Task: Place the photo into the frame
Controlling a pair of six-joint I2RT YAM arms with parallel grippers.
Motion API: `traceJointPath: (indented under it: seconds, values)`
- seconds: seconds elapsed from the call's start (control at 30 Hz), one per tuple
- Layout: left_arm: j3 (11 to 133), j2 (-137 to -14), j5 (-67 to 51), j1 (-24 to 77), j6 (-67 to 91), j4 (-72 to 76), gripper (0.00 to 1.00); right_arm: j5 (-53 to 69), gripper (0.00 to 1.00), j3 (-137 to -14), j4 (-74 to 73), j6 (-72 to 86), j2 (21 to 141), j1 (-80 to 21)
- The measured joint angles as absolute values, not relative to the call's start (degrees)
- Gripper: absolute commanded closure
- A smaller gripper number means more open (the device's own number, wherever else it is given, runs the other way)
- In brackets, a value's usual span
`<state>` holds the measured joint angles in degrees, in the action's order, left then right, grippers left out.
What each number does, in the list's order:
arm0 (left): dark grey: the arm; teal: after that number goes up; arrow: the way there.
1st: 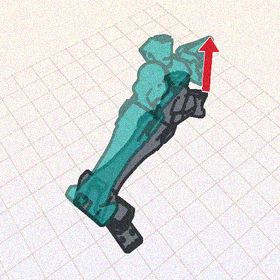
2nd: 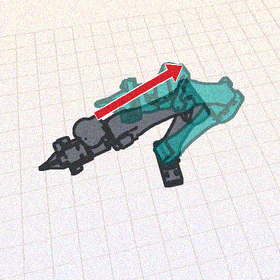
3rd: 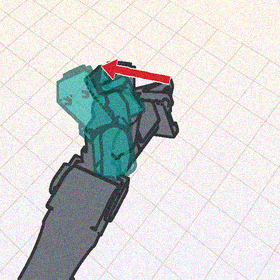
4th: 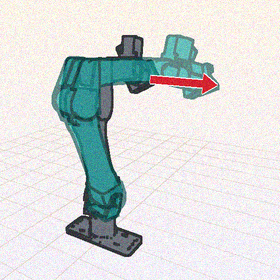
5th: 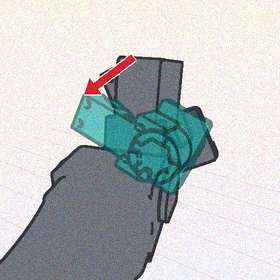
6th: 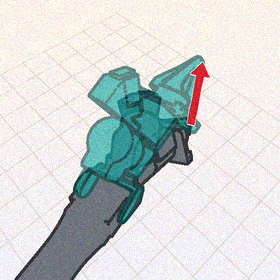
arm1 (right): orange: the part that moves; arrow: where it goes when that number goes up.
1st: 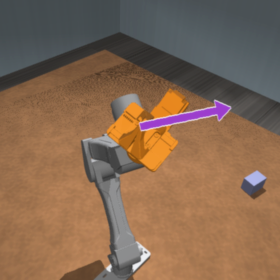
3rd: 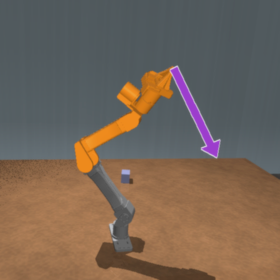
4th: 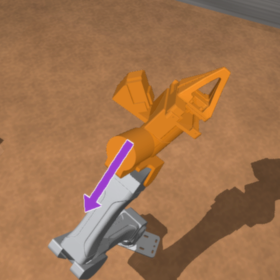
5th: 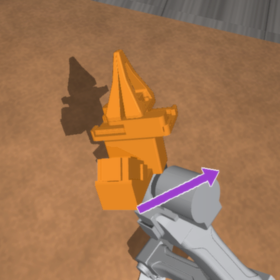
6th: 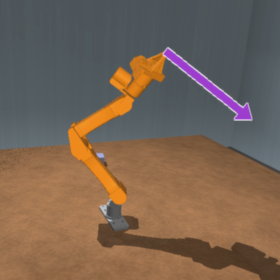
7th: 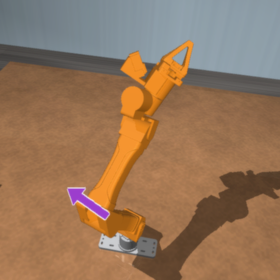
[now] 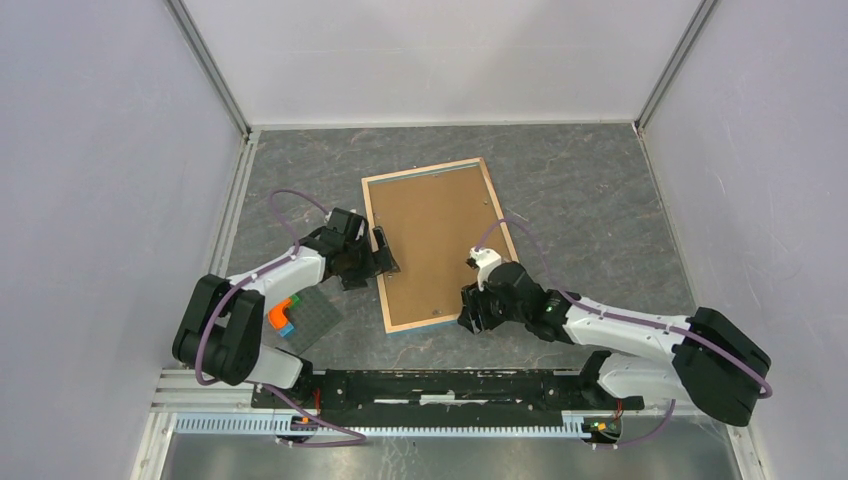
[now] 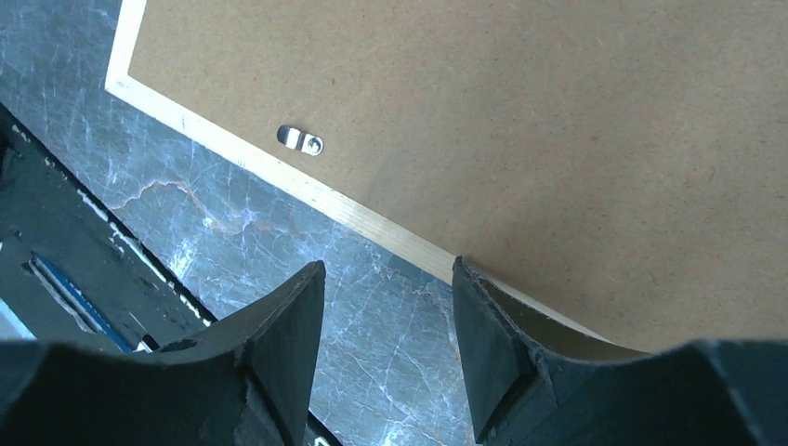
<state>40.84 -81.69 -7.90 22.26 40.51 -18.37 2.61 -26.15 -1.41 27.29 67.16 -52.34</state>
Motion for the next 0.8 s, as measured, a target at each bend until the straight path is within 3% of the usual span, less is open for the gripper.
traceJointPath:
  seconds: [0.5, 0.6, 0.8]
  values:
    - [40.8, -81.1, -9.2, 22.3, 40.5, -17.9, 0.0, -5.5, 0.4, -26.2, 3.0, 29.4, 71.9, -52.9]
    - [40.7, -80.4, -9.2, 22.3, 40.5, -17.9, 0.0, -5.9, 0.36, -26.4, 3.0, 28.9, 72.0, -52.9]
    - [40.7, -78.8, -9.2, 22.3, 40.5, -18.4, 0.0, -6.7, 0.17, -30.0, 1.4, 26.2, 70.5, -52.4]
